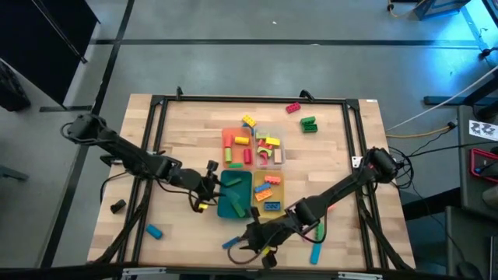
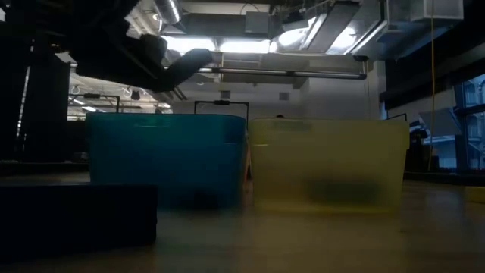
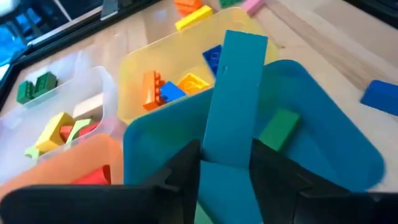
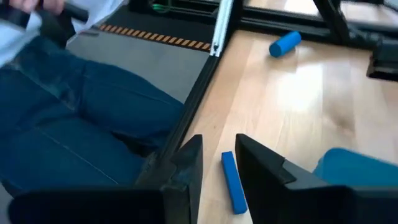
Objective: Sort blocks by size
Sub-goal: Put the left blue rectangular block into the blue bin, then put the dark blue rectangular block into the blue bin
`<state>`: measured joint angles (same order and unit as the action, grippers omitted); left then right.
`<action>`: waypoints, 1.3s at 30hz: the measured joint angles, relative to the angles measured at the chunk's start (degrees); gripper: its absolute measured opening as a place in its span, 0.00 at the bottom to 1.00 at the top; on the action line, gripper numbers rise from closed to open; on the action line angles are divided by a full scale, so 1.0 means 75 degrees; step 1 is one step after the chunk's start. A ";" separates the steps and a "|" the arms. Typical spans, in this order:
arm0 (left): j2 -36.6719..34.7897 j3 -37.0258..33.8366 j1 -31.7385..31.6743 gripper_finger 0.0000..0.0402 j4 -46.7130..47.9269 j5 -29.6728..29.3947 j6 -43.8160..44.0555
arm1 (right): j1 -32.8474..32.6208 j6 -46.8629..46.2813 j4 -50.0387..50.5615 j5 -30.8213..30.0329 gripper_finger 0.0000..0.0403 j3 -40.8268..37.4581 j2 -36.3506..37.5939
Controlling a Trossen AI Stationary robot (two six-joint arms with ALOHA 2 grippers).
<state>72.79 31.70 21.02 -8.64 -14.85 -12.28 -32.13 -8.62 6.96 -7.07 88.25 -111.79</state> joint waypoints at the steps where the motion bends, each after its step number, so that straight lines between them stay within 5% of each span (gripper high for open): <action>1: 0.0064 0.0000 -0.0046 0.29 -0.0079 0.0001 0.0030 | 0.0046 -0.0220 -0.0002 -0.0004 0.24 0.0000 0.0000; 9: 0.0239 0.0000 -0.0388 0.43 -0.0542 -0.0310 0.1000 | 0.0091 -0.0884 0.0002 -0.0008 0.25 0.0000 0.0000; 15: 0.0210 0.0000 -0.0431 0.48 -0.0532 -0.0312 0.1080 | 0.0091 -0.0822 0.0024 -0.0400 0.40 0.0000 -0.0083; 22: 0.0210 0.0000 -0.0424 0.49 -0.0522 -0.0310 0.1024 | 0.0093 0.0168 0.0055 0.0057 0.52 -0.0003 -0.0529; 39: 0.0210 -0.0003 -0.0424 0.49 -0.0517 -0.0310 0.1041 | 0.0256 0.1018 -0.0207 -0.0059 0.48 -0.0003 -0.1643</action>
<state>74.37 31.68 17.85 -12.52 -17.17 -4.47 -30.21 -0.98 5.41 -7.51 88.23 -124.11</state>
